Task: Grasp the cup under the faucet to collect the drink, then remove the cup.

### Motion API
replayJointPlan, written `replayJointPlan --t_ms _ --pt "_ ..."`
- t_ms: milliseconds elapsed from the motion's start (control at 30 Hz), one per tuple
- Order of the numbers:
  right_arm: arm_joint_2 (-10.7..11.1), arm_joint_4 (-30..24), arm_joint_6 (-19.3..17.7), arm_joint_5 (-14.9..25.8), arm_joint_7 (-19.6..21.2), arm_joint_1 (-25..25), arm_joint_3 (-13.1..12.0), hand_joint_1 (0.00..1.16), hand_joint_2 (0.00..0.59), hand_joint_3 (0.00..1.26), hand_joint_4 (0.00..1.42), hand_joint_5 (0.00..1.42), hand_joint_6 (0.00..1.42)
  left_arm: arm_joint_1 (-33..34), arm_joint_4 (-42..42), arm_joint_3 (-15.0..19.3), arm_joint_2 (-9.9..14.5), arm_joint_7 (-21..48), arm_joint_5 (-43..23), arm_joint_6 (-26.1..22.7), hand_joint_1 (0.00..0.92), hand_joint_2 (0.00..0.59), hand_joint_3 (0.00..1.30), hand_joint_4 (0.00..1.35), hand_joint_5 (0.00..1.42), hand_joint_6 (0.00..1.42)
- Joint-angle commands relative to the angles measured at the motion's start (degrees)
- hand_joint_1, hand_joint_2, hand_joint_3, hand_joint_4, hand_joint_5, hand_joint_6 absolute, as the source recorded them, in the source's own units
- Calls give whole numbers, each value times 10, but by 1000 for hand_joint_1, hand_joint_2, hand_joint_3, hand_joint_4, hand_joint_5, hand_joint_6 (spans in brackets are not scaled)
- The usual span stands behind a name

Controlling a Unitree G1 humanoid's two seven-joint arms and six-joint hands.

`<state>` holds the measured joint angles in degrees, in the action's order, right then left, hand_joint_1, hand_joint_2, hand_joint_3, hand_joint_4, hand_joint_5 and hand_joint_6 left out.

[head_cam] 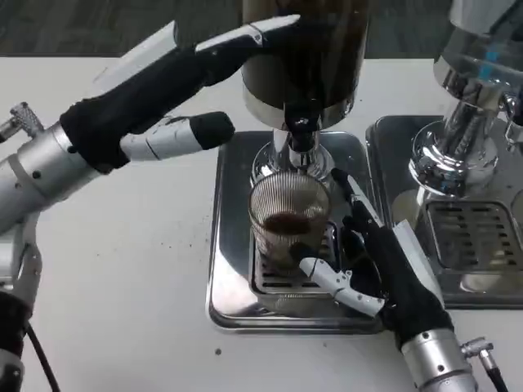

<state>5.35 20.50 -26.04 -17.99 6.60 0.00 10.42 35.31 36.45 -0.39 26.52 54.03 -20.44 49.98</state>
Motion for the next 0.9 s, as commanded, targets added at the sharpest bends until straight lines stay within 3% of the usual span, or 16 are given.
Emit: replayJointPlan --t_ms 33,233,533,900 --pt "-1 9 -15 3 8 -7 -4 573 242 43 0 13 113 -24 -28 23 -7 10 -28 -15 0 106 266 150 170 214" --pt "-2 13 -21 2 10 -9 -4 573 242 44 0 14 113 -68 -25 69 -27 -19 -33 -3 0 109 421 331 353 370" --pt "5 10 -20 -2 7 -8 -4 604 230 25 0 3 113 -119 -1 93 -25 -39 -4 0 0 113 428 352 370 380" --pt "10 13 -18 -7 7 -15 1 623 221 6 0 0 113 -156 52 96 -11 -59 39 0 0 120 447 366 381 389"
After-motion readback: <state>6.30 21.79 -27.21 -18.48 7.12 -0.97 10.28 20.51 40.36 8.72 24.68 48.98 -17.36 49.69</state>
